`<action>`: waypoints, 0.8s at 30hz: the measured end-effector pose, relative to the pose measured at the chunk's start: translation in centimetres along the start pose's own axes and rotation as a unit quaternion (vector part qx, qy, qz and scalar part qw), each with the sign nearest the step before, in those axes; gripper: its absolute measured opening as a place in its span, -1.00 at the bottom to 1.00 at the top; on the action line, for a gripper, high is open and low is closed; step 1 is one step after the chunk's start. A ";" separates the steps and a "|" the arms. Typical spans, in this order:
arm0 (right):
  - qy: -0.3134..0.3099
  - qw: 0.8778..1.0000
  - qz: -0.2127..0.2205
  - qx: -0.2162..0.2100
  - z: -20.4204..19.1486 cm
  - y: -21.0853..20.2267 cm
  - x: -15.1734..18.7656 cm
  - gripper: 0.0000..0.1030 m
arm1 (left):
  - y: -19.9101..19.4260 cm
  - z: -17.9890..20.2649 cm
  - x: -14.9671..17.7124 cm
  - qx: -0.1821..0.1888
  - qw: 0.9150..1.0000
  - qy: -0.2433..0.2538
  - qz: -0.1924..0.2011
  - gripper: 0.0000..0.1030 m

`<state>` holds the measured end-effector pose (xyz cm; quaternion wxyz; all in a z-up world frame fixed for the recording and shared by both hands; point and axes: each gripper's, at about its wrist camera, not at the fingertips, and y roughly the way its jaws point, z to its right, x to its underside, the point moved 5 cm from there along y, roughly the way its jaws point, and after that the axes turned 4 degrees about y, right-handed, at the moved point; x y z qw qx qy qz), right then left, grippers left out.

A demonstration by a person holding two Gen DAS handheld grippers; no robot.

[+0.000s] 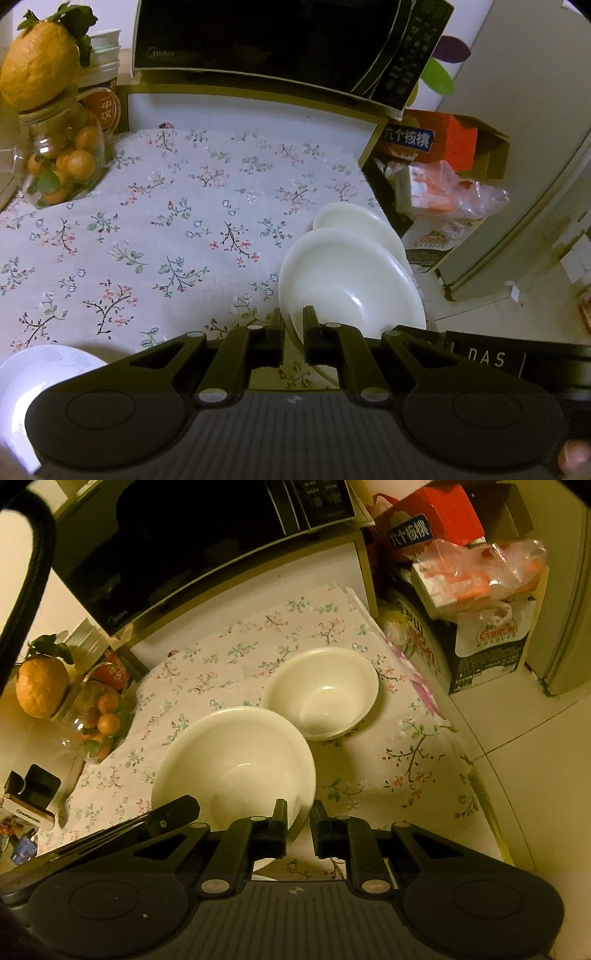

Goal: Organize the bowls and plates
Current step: 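Lift the second bowl with both grippers and carry it over the first bowl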

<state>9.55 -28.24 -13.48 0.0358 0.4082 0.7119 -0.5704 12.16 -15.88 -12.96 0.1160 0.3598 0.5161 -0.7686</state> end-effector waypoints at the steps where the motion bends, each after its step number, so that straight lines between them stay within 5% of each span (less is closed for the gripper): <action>1: -0.001 1.000 0.002 -0.002 0.0 -0.2 0.1 -0.74 | -0.1 0.0 0.1 0.001 1.000 0.001 0.001 -0.84; 24: -0.046 0.998 0.033 -0.005 -1.8 -4.9 1.5 -0.74 | -3.9 0.5 1.9 0.019 1.000 -0.009 0.010 -0.81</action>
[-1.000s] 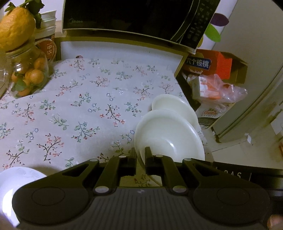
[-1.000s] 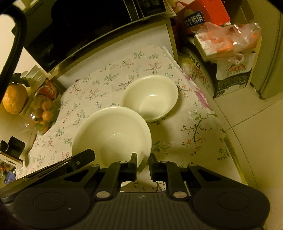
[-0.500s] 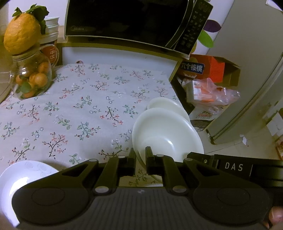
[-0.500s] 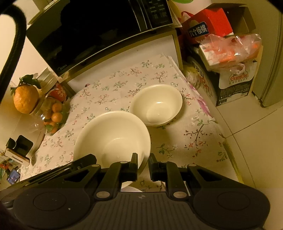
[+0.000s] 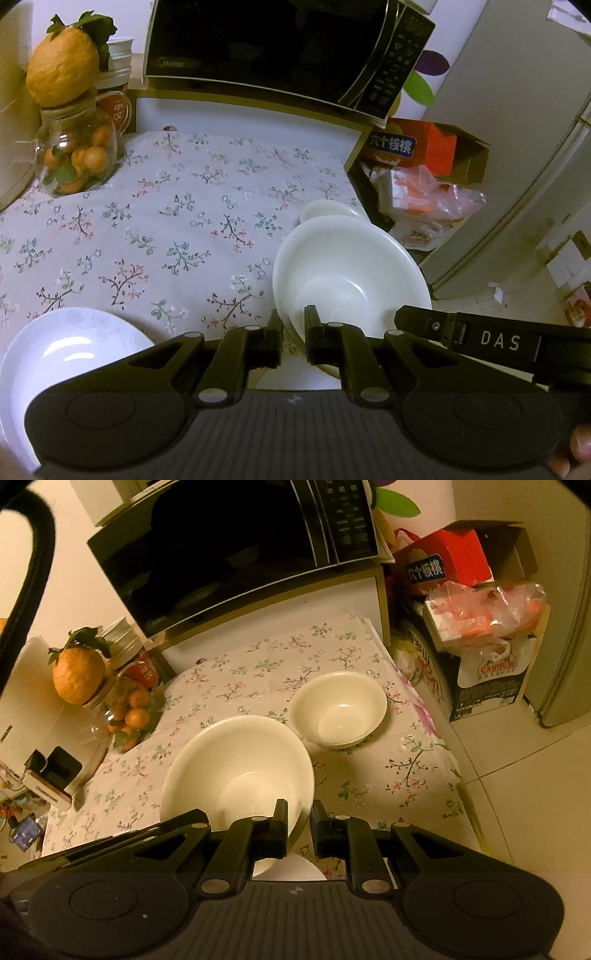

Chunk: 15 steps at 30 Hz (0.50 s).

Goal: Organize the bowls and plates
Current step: 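Lift the second bowl with both grippers and carry it over the first bowl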

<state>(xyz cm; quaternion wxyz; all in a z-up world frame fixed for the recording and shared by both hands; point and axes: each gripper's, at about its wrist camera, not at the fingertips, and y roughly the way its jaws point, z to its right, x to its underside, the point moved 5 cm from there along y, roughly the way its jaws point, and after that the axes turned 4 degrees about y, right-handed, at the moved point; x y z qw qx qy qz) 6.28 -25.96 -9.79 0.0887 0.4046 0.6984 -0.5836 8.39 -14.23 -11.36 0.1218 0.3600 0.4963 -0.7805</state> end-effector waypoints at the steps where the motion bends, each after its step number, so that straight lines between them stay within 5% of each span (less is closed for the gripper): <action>1: -0.003 1.000 0.000 0.001 -0.1 -0.2 0.1 -0.74 | -0.1 0.0 0.1 0.000 1.000 0.000 -0.001 -0.81; 15: -0.042 0.999 -0.021 -0.003 0.1 -1.1 2.8 -0.74 | -1.3 0.0 2.1 0.001 1.000 0.008 -0.015 -0.80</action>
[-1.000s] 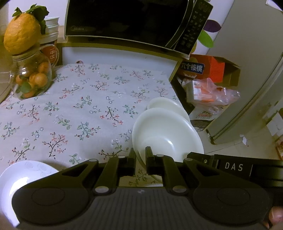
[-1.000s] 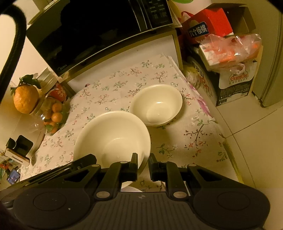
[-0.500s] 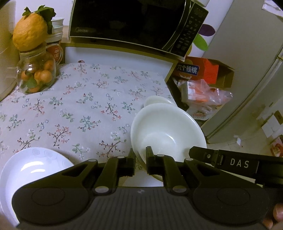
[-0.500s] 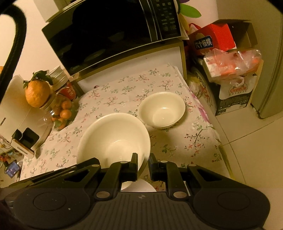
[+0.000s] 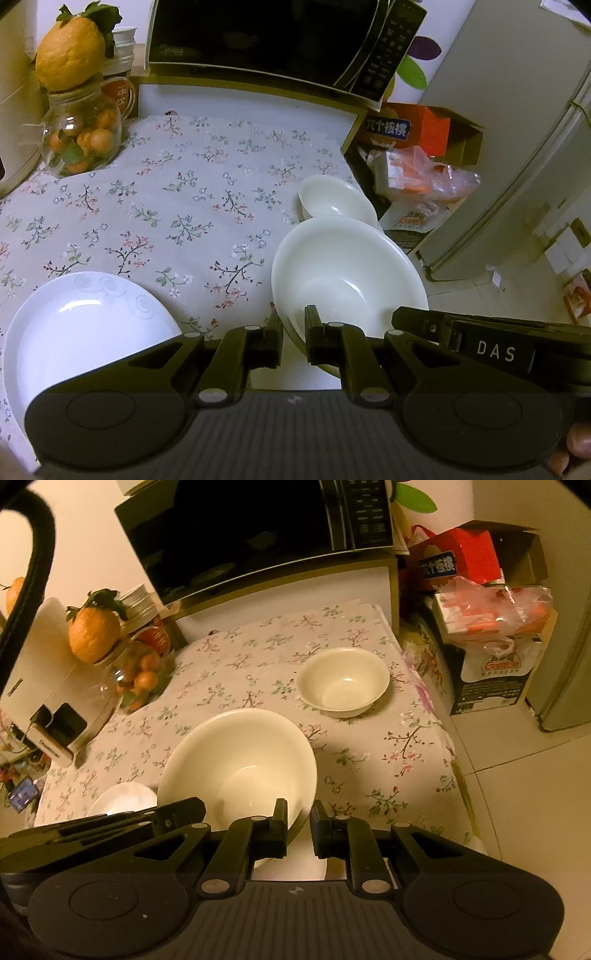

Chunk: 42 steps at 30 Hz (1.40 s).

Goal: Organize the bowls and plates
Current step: 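Lift the second bowl with both grippers and carry it over the first bowl, then lower the second bowl into the first bowl and open both grippers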

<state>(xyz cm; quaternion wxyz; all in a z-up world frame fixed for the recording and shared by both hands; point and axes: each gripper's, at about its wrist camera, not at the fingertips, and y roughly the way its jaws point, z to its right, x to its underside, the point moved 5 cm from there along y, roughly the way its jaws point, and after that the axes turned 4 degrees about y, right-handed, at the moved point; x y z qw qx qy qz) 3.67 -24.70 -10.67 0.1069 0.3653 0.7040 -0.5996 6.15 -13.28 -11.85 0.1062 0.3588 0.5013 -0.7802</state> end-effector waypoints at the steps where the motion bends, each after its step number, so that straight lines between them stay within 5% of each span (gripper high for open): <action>1: -0.001 1.000 0.000 -0.002 0.0 -0.1 0.0 -0.74 | -0.2 0.0 0.0 -0.001 1.000 0.001 0.002 -0.80; 42: -0.040 0.998 -0.058 0.002 0.0 1.2 3.1 -0.72 | 2.0 1.1 3.9 -0.070 0.993 0.079 -0.055 -0.64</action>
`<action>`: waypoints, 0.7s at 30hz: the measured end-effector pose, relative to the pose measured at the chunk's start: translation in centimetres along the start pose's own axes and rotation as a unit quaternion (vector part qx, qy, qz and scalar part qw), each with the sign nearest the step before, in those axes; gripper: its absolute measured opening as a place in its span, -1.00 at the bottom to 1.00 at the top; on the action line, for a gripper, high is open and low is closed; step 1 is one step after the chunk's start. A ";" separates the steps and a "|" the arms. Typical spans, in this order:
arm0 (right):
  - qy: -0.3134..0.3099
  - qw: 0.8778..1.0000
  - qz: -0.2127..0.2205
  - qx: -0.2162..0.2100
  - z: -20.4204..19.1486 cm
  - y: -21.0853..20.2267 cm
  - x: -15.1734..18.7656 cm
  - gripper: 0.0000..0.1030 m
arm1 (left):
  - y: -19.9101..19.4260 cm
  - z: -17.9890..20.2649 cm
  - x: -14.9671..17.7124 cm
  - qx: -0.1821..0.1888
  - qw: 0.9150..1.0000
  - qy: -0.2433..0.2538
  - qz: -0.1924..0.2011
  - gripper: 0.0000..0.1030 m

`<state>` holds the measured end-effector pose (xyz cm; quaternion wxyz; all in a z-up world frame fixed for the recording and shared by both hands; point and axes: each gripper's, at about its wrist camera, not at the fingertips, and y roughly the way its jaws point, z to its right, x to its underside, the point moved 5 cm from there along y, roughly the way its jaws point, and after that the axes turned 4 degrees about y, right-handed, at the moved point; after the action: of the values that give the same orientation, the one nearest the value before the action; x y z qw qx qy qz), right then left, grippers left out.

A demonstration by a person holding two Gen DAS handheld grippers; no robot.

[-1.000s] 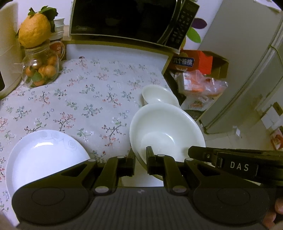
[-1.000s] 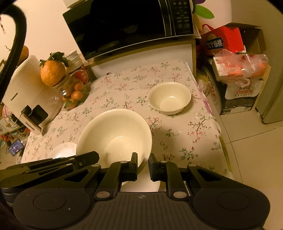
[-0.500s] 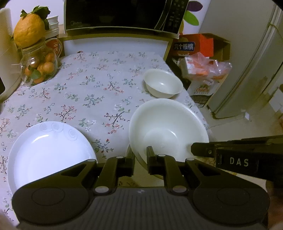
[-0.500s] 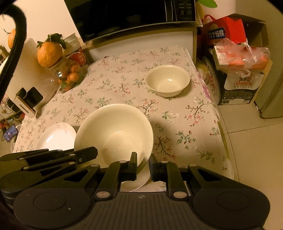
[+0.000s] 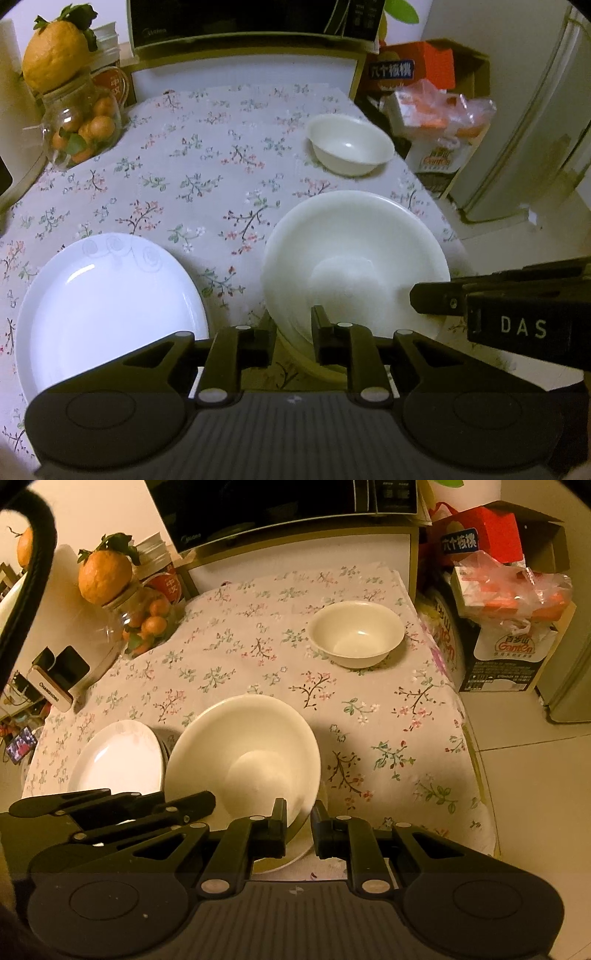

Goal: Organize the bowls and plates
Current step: 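Lower the second bowl into the first bowl and open both grippers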

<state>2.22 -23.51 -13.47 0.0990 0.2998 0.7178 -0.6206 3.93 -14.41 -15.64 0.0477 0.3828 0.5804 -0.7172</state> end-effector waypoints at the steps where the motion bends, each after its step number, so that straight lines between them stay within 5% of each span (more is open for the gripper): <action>1: -0.001 1.000 -0.002 0.000 0.0 0.1 0.1 -0.72 | 0.1 0.1 0.0 -0.004 1.000 0.004 0.000 -0.63; 14: 0.006 1.000 -0.027 0.003 0.5 1.5 0.4 -0.65 | 0.5 0.7 -0.1 -0.018 0.999 0.034 0.004 -0.52; 21: 0.011 0.999 -0.034 0.005 0.7 1.8 0.5 -0.62 | 0.7 0.8 -0.3 -0.029 0.998 0.056 0.003 -0.17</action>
<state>2.68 -23.97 -15.37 0.0686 0.2826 0.7253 -0.6240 4.07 -15.45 -15.99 0.0280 0.4226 0.6017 -0.6771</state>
